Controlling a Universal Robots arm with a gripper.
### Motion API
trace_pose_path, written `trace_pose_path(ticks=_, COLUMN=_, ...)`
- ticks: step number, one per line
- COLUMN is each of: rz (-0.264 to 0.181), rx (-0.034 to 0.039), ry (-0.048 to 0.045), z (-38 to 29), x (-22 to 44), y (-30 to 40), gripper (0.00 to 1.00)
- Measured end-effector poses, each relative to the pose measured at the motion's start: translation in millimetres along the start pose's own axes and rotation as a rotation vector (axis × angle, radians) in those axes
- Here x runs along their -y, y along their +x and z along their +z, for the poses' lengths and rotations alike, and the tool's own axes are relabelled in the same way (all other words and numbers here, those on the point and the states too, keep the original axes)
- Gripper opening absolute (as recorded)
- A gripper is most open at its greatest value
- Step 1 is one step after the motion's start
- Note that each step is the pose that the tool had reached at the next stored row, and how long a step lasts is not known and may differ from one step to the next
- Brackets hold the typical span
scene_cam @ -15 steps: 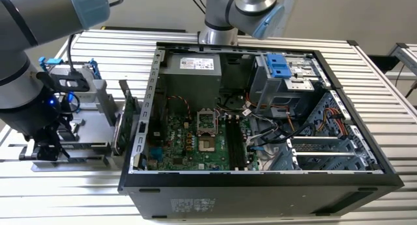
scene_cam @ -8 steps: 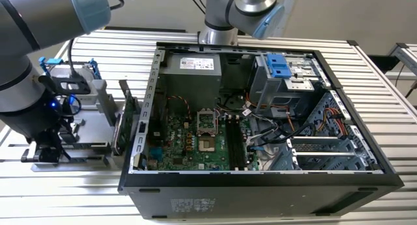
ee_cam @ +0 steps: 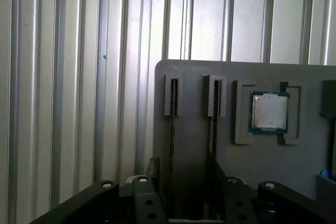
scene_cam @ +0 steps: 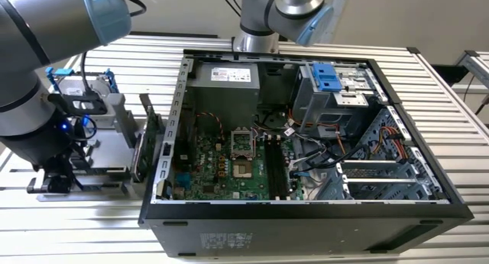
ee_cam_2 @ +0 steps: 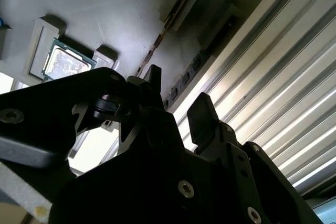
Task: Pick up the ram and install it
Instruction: 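Pick up the ram and move it above insertion slot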
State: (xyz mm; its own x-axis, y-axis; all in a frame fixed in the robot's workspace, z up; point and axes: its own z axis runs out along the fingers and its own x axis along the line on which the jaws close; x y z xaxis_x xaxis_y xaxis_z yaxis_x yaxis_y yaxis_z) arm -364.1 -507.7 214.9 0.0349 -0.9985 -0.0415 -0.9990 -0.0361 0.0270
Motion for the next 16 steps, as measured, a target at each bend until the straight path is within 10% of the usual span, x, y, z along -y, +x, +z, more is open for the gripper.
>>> trace_pose_path(ticks=16, rz=-0.003, rx=0.0001, ry=-0.0037, z=12.8, x=-2.1, y=3.6, gripper=1.0)
